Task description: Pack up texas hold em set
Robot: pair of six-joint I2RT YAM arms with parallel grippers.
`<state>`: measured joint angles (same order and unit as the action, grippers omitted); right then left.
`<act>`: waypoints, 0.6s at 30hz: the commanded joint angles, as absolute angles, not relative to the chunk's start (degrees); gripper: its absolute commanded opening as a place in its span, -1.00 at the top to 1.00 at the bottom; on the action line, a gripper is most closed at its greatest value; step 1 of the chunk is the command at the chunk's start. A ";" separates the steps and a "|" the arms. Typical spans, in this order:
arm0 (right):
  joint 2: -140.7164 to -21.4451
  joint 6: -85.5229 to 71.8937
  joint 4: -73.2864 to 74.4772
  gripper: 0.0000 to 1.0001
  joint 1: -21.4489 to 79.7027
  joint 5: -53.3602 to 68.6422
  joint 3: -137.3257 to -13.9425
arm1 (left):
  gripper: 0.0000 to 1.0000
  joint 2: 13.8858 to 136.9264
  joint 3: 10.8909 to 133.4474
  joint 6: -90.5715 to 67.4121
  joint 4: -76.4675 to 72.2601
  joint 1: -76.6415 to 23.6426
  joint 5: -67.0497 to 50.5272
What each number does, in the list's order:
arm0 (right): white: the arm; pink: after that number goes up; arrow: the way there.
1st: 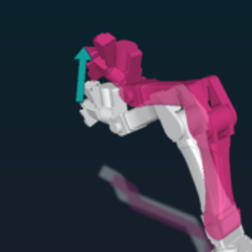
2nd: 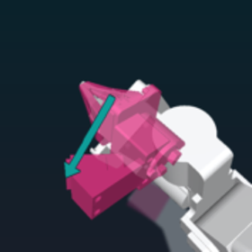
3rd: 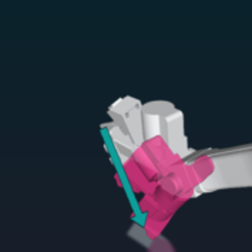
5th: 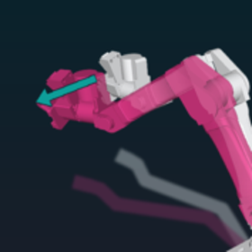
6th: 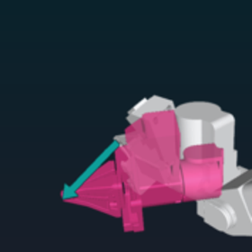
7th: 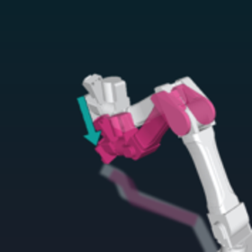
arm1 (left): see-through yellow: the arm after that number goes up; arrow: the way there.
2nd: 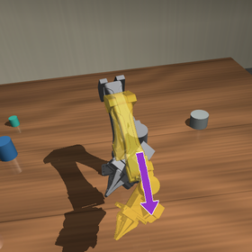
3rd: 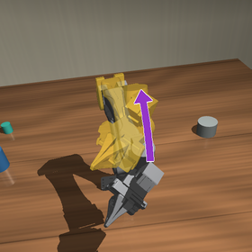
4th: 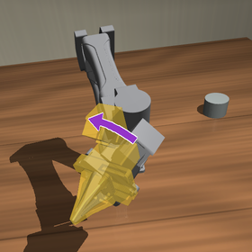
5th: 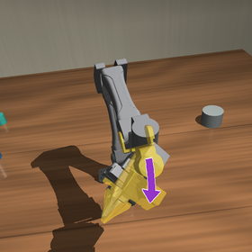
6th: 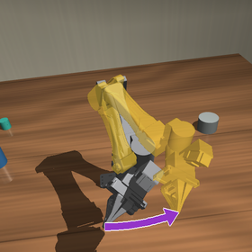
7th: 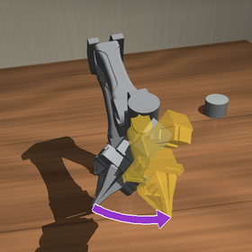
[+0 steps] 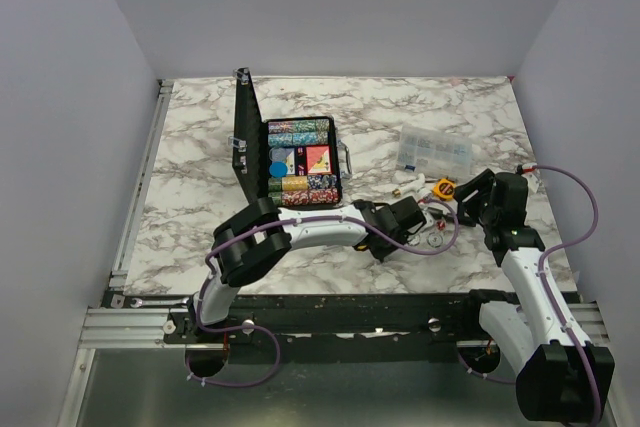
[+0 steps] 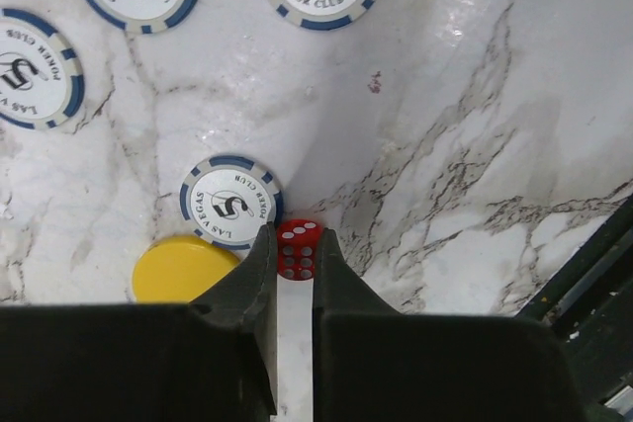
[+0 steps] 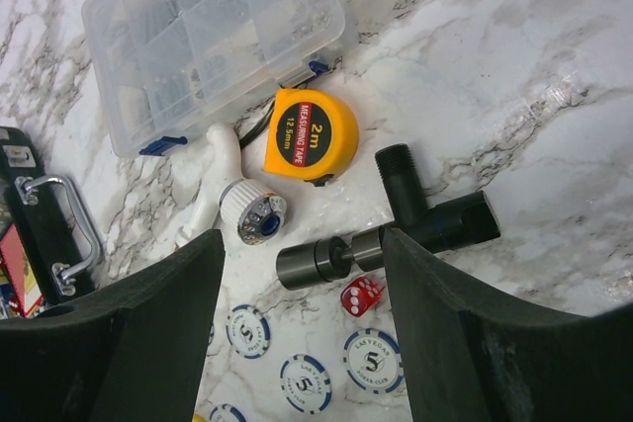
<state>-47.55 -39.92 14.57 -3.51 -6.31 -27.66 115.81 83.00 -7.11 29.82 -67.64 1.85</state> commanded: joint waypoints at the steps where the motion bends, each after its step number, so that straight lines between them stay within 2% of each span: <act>1: -47.16 -38.85 13.18 -0.35 -3.83 -5.84 -26.60 | 1.00 111.74 85.06 -8.81 32.89 -67.33 8.11; 5: -47.25 -38.85 13.18 -0.35 -3.75 -5.98 -26.72 | 1.00 105.20 84.62 -12.49 33.94 -63.70 9.73; 10: -47.80 -38.74 12.92 -0.35 -3.69 -5.39 -26.58 | 1.00 102.01 89.55 -18.34 38.80 -54.40 12.86; 14: -48.07 -38.60 12.66 -0.35 -3.70 -4.84 -26.58 | 1.00 107.46 100.51 -25.54 48.24 -45.49 23.53; 18: -48.37 -38.50 12.48 -0.35 -3.60 -4.36 -26.55 | 1.00 115.47 110.70 -31.81 54.97 -38.50 28.46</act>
